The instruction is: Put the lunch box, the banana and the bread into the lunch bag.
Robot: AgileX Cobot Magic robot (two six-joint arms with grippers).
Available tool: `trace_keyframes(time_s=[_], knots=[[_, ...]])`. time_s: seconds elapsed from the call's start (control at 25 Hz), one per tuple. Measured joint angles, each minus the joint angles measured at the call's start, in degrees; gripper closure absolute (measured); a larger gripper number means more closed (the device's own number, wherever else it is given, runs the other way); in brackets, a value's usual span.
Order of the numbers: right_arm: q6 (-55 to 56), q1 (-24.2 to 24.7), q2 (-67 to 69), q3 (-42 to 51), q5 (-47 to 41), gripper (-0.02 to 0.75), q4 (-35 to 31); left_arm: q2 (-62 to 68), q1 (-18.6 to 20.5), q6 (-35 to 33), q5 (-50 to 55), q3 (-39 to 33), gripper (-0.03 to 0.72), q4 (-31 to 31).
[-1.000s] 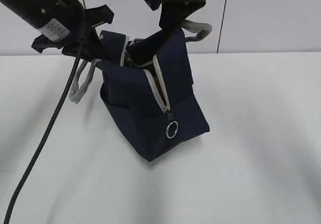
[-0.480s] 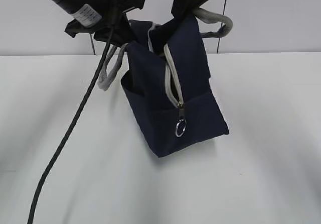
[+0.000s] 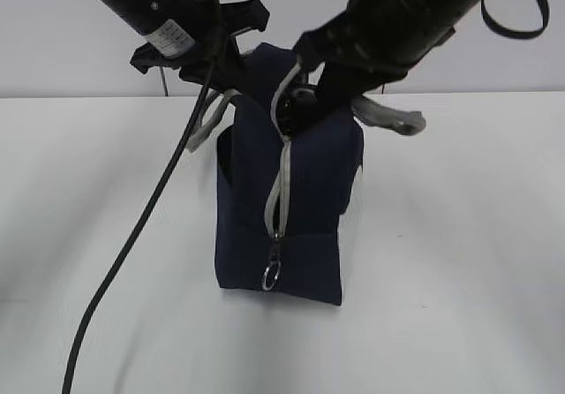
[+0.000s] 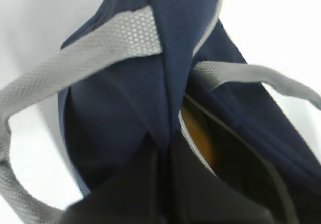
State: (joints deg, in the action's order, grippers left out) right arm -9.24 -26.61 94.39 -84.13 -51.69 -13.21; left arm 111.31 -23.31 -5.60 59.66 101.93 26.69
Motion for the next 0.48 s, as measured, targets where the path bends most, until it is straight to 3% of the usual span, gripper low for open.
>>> trace_keyframes(time_s=[0.4,0.48], knots=[[-0.88,0.0,-0.47,5.22,4.74,0.721,-1.65,0.68,-2.2,0.0,1.09,0.12,0.69,-2.4],[-0.88,0.0,-0.47,5.22,4.74,0.692,-1.38,0.68,-2.2,0.0,1.95,0.18,0.688,-2.52]])
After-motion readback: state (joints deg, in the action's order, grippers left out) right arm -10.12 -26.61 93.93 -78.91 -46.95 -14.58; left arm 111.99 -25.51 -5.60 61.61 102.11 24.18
